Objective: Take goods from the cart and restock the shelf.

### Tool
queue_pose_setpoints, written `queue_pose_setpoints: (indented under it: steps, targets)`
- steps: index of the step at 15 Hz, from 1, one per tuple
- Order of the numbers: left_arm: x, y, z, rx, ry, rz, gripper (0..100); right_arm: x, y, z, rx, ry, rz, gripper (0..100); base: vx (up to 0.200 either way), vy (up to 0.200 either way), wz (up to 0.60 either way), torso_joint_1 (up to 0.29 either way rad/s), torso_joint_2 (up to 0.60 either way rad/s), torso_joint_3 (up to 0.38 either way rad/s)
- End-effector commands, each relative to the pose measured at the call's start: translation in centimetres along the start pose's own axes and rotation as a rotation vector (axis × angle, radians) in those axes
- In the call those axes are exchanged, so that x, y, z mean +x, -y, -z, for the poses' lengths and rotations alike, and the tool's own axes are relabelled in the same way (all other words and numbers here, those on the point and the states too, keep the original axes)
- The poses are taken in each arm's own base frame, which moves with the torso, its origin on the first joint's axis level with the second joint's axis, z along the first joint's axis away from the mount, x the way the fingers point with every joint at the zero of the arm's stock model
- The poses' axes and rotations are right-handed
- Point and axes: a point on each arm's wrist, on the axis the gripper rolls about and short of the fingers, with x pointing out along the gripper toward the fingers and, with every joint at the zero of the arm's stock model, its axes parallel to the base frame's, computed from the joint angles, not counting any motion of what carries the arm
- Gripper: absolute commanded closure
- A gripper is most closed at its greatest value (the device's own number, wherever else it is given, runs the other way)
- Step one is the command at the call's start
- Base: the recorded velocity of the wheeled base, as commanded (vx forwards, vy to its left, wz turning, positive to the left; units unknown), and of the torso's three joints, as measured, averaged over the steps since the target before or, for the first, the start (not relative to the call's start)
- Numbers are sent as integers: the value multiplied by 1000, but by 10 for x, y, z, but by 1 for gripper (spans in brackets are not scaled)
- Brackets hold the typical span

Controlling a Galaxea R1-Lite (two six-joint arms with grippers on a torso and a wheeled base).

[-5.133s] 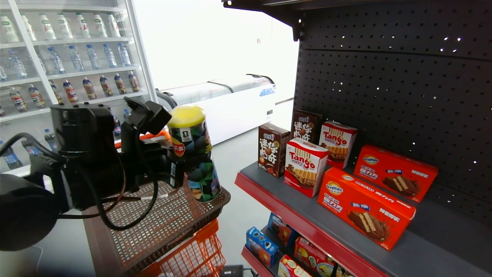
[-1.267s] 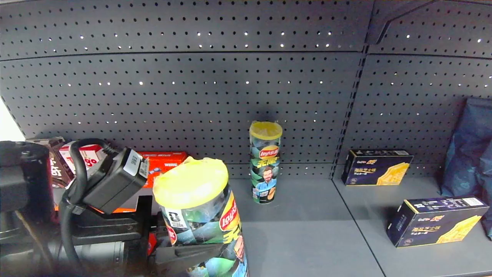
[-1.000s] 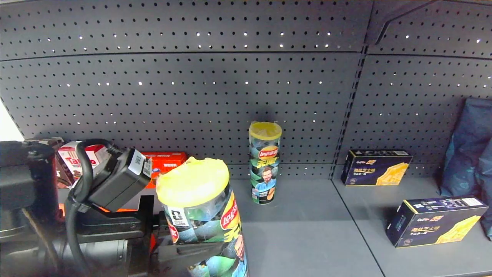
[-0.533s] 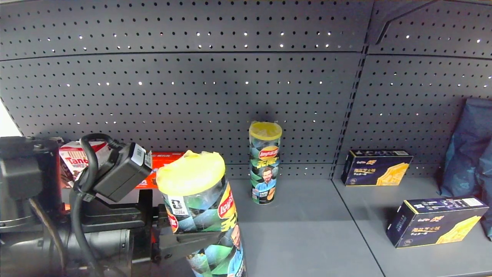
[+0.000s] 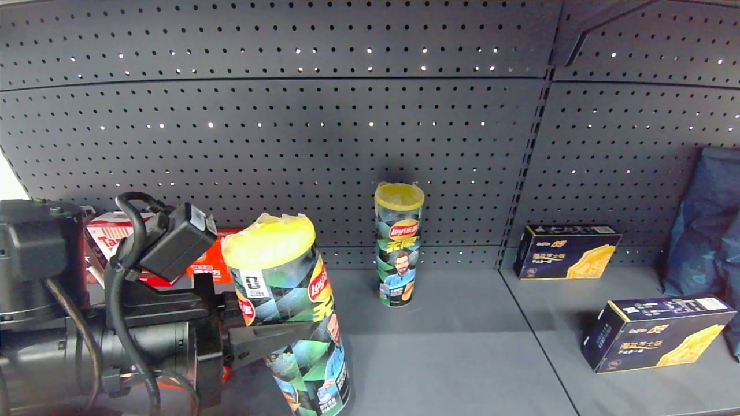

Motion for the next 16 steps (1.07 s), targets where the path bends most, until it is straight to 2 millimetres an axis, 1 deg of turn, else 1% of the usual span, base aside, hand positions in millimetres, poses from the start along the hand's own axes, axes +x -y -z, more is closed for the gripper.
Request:
queue_pose_setpoints:
  steps: [1, 3, 4, 5, 7, 9, 11, 13, 16]
  targets:
    - [-1, -2, 1, -5, -2, -7, 100, 49, -3, -22, 4, -97, -138, 0, 0, 0, 0, 0, 0, 0]
    - [0, -3, -1, -5, 0, -10, 100, 77, -5, -30, 4, -146, -179, 0, 0, 0, 0, 0, 0, 0]
    - [2, -5, 0, -11, -6, -15, 100, 86, -6, -30, 5, -164, -187, 0, 0, 0, 0, 0, 0, 0]
    - [3, -9, 1, -19, -11, -28, 100, 103, -7, -25, -2, -214, -200, 0, 0, 0, 0, 0, 0, 0]
    - [3, -10, 1, -20, -10, -32, 100, 132, -8, -18, -50, -199, -293, 0, 0, 0, 0, 0, 0, 0]
    - [2, -11, 1, -23, -11, -38, 100, 156, -8, -14, -45, -181, -356, 0, 0, 0, 0, 0, 0, 0]
    - [0, -15, 0, -27, -4, -57, 100, 179, -9, -10, -43, -209, -366, 0, 0, 0, 0, 0, 0, 0]
    - [0, -15, 0, -26, -3, -57, 100, 193, -12, -4, -42, -231, -385, 0, 0, 0, 0, 0, 0, 0]
    - [0, -16, -3, -24, 3, -60, 100, 225, -16, 4, -77, -210, -406, 0, 0, 0, 0, 0, 0, 0]
